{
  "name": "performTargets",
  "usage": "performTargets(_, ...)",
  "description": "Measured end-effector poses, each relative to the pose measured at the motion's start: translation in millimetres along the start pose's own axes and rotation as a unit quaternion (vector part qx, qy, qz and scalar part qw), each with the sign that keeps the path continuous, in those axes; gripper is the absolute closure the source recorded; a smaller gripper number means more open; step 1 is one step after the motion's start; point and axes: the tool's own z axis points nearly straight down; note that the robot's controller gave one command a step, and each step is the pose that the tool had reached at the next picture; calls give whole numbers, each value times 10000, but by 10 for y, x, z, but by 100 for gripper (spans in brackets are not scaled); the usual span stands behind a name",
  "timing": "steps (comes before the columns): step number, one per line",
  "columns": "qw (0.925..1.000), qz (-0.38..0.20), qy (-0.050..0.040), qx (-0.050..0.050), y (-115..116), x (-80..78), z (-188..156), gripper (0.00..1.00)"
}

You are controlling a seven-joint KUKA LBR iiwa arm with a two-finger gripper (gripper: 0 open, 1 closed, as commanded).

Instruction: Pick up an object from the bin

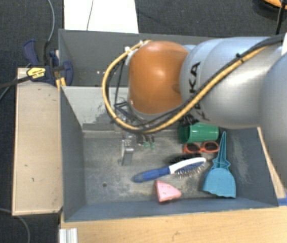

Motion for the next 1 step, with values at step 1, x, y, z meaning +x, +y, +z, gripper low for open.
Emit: performTargets(1,10000,20,-38,-8,-9,-16,-47,0)
